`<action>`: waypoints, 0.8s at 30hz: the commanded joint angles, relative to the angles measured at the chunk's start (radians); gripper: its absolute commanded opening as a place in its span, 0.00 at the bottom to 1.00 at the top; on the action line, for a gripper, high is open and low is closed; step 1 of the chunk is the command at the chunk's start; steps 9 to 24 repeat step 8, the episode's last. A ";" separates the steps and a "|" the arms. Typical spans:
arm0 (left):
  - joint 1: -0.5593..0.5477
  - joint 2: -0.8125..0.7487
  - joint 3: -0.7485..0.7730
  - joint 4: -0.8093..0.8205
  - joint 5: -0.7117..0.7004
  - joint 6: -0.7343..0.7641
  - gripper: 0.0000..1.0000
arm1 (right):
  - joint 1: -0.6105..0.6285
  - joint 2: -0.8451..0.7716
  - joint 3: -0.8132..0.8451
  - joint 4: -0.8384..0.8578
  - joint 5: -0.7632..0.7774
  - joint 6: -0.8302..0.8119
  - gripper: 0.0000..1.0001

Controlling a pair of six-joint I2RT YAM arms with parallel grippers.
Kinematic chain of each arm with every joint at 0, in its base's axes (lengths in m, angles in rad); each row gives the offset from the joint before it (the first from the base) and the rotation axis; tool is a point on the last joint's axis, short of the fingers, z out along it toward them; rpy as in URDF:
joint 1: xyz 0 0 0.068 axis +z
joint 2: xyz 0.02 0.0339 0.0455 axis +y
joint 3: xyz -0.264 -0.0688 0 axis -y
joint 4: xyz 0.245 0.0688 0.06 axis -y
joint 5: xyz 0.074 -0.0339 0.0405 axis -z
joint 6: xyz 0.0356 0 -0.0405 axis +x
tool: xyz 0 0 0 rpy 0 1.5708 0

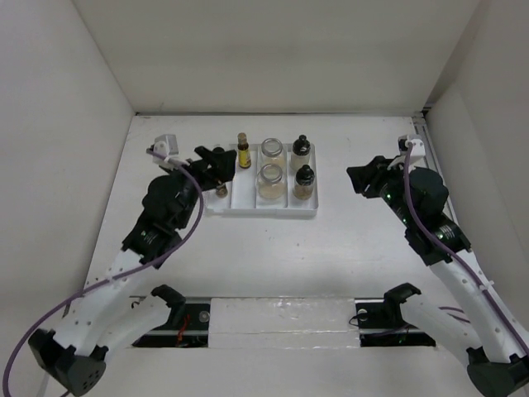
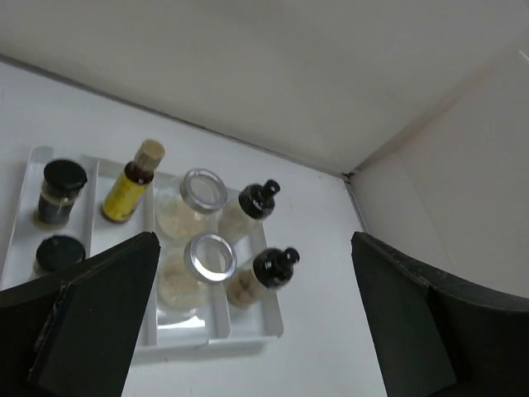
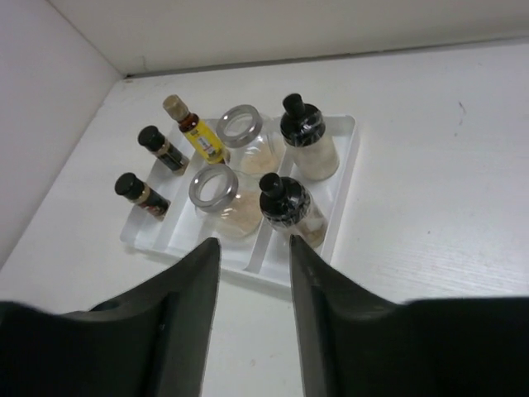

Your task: Organize the condiment bottles

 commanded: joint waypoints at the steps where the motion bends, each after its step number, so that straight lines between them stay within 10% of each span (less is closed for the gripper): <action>1: 0.003 -0.179 -0.087 -0.113 0.053 -0.075 0.99 | 0.019 -0.043 -0.025 -0.040 0.045 -0.006 0.47; 3: 0.003 -0.259 -0.116 -0.188 0.032 -0.075 0.99 | 0.019 -0.071 -0.036 -0.058 0.055 -0.015 0.65; 8: 0.003 -0.483 -0.148 -0.334 -0.042 -0.061 0.99 | 0.028 -0.096 -0.056 -0.080 0.073 -0.004 0.72; 24: 0.003 -0.483 -0.148 -0.334 -0.042 -0.061 0.99 | 0.028 -0.096 -0.056 -0.080 0.073 -0.004 0.72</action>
